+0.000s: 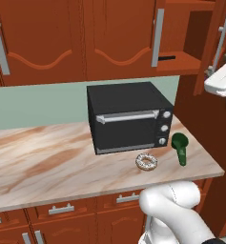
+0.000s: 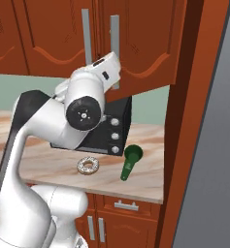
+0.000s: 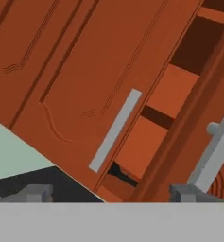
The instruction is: Pick the pan from the cabinet and place it on the stove. Then turn on the stove burner for the pan.
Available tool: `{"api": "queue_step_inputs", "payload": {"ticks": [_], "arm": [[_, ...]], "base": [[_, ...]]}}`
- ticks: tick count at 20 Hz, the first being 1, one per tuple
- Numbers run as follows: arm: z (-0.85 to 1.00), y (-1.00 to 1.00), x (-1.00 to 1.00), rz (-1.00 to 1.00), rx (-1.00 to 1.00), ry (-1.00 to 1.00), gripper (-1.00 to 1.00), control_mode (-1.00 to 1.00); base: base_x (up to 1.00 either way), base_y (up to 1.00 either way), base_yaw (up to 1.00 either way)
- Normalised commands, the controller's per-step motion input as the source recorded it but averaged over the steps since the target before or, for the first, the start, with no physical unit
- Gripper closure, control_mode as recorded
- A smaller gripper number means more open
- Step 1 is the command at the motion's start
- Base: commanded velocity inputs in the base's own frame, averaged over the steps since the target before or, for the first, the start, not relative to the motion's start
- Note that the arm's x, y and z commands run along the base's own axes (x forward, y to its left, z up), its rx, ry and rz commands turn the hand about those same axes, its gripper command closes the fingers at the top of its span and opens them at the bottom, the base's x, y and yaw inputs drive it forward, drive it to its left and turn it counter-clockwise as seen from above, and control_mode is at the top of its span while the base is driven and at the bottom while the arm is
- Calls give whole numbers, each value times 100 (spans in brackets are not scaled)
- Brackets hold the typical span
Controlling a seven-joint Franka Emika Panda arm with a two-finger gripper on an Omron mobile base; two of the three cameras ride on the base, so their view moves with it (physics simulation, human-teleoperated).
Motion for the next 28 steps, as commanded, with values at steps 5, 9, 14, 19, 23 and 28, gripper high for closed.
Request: {"api": "queue_step_inputs", "payload": {"ticks": [5,9,14,19,23,28], "arm": [[8,51,-1,-11,-31,0,-100,-100],[0,48,2,-17,-34,6,-100,-100],[-12,34,28,-22,-33,13,-100,-100],[-17,13,53,-25,-29,15,-100,-100],[-15,-1,56,-23,-25,11,-100,-100],[-14,-22,47,-19,-18,10,-100,-100]], "base": [[0,0,0],[0,0,0],[0,0,0],[0,0,0],[0,0,0],[0,0,0]]}}
